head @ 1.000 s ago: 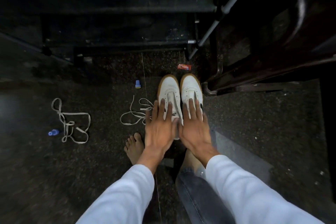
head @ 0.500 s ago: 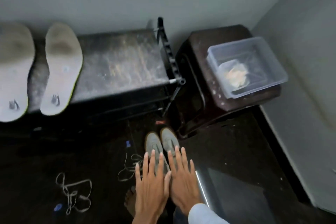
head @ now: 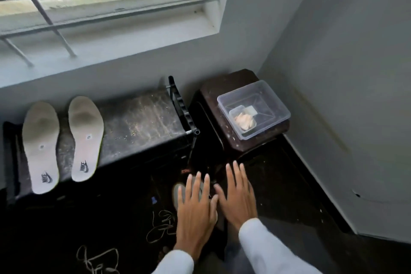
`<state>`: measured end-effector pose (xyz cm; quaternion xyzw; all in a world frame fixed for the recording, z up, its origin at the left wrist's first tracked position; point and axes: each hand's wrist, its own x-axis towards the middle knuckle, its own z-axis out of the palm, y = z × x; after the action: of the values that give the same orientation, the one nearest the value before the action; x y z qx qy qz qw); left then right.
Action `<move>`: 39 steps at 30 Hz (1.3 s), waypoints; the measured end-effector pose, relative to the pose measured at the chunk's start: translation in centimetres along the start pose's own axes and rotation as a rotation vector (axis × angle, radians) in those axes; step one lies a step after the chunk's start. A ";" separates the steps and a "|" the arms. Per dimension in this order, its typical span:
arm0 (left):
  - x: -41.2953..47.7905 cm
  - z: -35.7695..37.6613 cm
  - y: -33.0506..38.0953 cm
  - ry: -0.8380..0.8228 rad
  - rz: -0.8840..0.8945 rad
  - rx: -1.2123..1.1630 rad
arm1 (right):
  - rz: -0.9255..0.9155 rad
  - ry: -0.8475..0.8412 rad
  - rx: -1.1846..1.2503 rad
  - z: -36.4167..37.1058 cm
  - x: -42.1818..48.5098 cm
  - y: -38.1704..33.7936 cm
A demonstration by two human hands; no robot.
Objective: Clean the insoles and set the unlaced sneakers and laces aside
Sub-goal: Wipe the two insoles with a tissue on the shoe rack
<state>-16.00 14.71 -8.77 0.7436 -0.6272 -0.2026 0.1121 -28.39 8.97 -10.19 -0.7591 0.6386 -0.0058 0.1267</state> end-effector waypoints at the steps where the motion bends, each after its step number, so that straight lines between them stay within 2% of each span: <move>1: 0.8 -0.5 0.7 0.009 0.011 0.001 | 0.005 0.015 0.022 -1.0 1.0 0.6; 7: 7.6 -1.0 5.3 0.046 0.044 -0.021 | 0.032 0.031 0.089 -5.9 10.1 5.2; 12: 14.9 1.0 9.5 0.068 -0.018 -0.065 | -0.127 0.012 0.041 -6.5 19.0 8.4; 17: 20.8 4.2 12.4 0.010 -0.102 -0.076 | -0.259 -0.140 -0.072 -5.7 24.9 10.6; 22: 23.2 6.1 13.6 -0.046 -0.199 -0.032 | -0.340 -0.244 -0.173 -4.8 27.2 11.7; 30: 23.4 6.8 13.7 0.014 -0.206 0.035 | -0.349 -0.261 -0.213 -4.1 28.8 11.7; 36: 23.1 6.6 13.8 -0.008 -0.217 -0.089 | -0.289 -0.206 -0.025 -5.3 28.5 11.5; 39: 22.4 6.2 13.5 0.059 -0.208 -0.205 | -0.245 -0.136 0.068 -6.7 27.7 11.3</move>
<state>-27.75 -9.22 -12.28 0.7949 -0.5193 -0.2540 0.1842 -35.32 -20.86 -10.20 -0.8252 0.5305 0.0086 0.1939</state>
